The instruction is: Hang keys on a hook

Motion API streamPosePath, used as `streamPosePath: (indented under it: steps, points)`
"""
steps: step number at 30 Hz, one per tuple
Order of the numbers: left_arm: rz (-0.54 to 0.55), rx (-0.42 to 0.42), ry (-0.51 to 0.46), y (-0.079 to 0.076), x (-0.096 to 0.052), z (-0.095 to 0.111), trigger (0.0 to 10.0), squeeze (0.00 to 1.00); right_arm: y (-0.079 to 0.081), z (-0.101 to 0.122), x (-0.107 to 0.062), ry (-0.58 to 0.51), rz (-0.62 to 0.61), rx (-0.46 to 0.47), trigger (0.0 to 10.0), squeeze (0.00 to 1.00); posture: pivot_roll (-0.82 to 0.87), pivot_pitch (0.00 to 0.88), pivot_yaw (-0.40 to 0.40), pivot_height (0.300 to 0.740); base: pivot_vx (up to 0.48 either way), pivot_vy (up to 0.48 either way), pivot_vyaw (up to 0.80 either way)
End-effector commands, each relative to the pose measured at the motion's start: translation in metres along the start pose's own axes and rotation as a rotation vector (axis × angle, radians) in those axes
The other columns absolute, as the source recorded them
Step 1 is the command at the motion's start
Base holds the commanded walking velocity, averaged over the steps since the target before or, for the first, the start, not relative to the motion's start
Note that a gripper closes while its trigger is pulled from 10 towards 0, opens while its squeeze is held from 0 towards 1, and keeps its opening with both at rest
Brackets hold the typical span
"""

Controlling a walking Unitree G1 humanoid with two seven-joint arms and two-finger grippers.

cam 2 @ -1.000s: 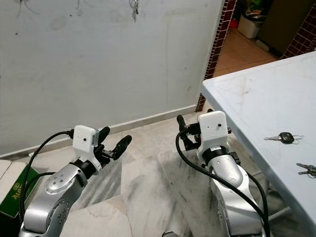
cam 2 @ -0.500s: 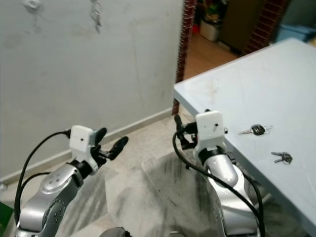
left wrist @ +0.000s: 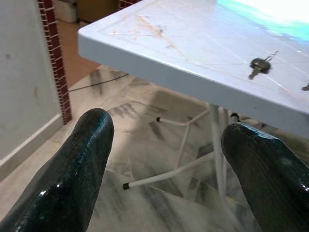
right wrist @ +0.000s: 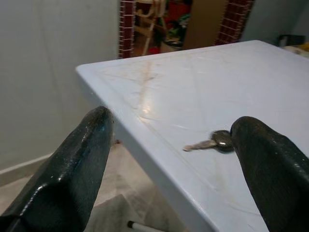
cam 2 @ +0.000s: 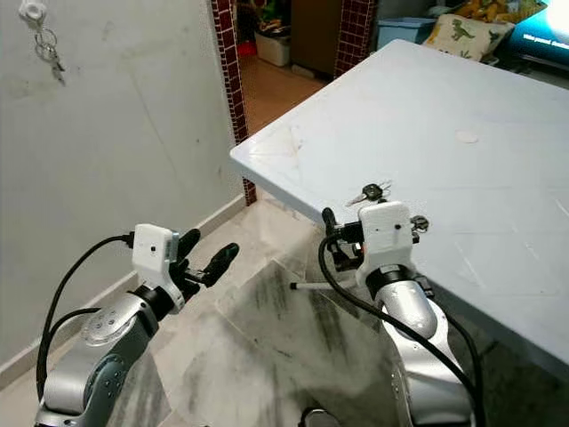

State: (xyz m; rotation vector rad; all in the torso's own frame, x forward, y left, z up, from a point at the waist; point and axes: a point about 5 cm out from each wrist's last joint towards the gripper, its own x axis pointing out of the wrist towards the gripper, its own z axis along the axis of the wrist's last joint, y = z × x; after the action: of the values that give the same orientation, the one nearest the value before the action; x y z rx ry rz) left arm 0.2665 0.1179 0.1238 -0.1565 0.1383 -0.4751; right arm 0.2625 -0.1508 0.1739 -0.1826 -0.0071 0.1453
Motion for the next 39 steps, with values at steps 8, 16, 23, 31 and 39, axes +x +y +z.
streamPosePath:
  steps: [8, 16, 23, 31, 39]
  points:
    - [-0.004, -0.009, -0.004, 0.002, -0.002, 0.001, 10.0, 0.0, 0.001, 0.005, -0.001, -0.026, 0.005, -0.003, 10.0, 0.0, -0.09, 0.116, 0.057, 0.74, 0.0, 0.379, 0.0]
    - [-0.006, -0.003, 0.003, 0.002, -0.001, 0.001, 10.0, 0.0, 0.001, 0.005, -0.001, -0.026, 0.007, -0.005, 10.0, 0.0, -0.09, 0.117, 0.061, 0.74, 0.0, 0.449, 0.0]
    - [-0.025, -0.003, 0.027, -0.001, -0.001, -0.003, 10.0, 0.0, 0.001, 0.004, -0.001, -0.019, 0.001, -0.014, 10.0, 0.0, -0.09, 0.116, 0.061, 0.74, 0.0, 0.216, 0.0]
    - [-0.058, -0.01, 0.028, -0.008, 0.0, -0.004, 10.0, 0.0, -0.001, 0.002, 0.001, -0.001, -0.016, -0.027, 10.0, 0.0, -0.09, 0.113, 0.057, 0.74, 0.0, 0.0, -0.43]
    - [-0.068, -0.012, 0.015, -0.008, 0.002, -0.001, 10.0, 0.0, -0.003, 0.003, 0.003, -0.006, -0.015, -0.034, 10.0, 0.0, -0.09, 0.108, 0.054, 0.74, 0.0, 0.0, -0.77]
